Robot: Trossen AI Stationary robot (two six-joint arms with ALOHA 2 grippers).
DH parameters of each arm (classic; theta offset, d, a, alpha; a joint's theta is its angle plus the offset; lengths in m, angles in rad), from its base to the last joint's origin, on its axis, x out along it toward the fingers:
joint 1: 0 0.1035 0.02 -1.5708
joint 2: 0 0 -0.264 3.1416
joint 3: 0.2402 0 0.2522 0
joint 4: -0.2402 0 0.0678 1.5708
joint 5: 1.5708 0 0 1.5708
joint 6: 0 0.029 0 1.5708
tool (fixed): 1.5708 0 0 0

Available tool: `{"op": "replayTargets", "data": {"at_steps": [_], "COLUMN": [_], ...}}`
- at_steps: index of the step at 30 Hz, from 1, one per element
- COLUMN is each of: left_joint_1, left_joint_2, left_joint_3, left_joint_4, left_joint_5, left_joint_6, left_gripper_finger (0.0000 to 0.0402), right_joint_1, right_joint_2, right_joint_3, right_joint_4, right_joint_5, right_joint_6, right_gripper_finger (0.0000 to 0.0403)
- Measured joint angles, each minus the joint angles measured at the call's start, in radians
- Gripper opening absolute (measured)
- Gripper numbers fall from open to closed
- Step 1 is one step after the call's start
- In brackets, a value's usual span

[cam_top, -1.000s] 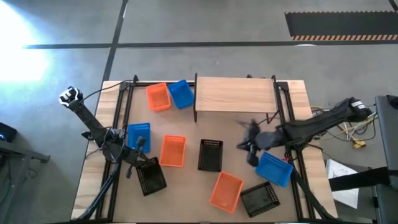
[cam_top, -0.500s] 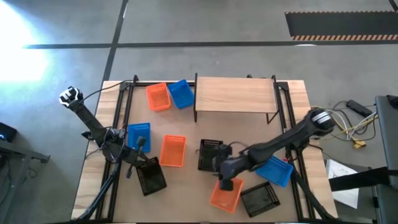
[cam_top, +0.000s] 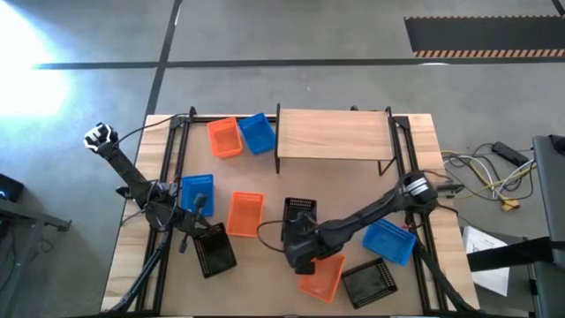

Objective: Stack baskets on shelf by color
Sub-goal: Put the center black bin on the shelf

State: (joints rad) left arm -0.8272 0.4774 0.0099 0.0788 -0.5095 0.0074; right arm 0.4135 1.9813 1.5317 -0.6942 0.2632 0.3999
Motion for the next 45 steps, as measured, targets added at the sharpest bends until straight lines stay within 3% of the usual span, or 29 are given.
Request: {"op": "replayTargets", "data": {"at_steps": [8,13,17,23,26,32,37,45], "left_joint_1": [0.000,0.000,0.000,0.000,0.000,0.000,0.000,0.000], "left_joint_2": [0.000,0.000,0.000,0.000,0.000,0.000,0.000,0.000], "left_joint_3": [0.000,0.000,0.000,0.000,0.000,0.000,0.000,0.000], "left_joint_4": [0.001,0.001,0.002,0.003,0.003,0.003,0.003,0.003], "left_joint_5": [0.000,0.000,0.000,0.000,0.000,0.000,0.000,0.000], "left_joint_6": [0.000,0.000,0.000,0.000,0.000,0.000,0.000,0.000], "left_gripper_finger": [0.0000,0.0000,0.0000,0.0000,0.0000,0.0000,0.0000,0.0000], "right_joint_1": [-0.024,-0.043,-0.047,-0.068,-0.152,-0.431,-0.642,-0.815], "right_joint_2": [0.017,-0.128,-0.296,-0.510,-0.577,-0.684,-0.782,-0.934], "right_joint_3": [0.017,-0.001,0.002,0.023,0.020,-0.010,-0.108,-0.342], "right_joint_4": [-0.109,-0.196,-0.193,-0.195,-0.304,-0.556,-0.577,-0.527], "right_joint_5": [-0.001,0.002,0.007,0.215,0.217,0.178,0.014,-0.083], "right_joint_6": [-0.129,-0.297,-0.314,-0.316,-0.358,-0.464,-0.578,-0.688], "right_gripper_finger": [0.0022,0.0009,0.0009,0.0009,0.0009,0.0008,0.0008,0.0008]}}
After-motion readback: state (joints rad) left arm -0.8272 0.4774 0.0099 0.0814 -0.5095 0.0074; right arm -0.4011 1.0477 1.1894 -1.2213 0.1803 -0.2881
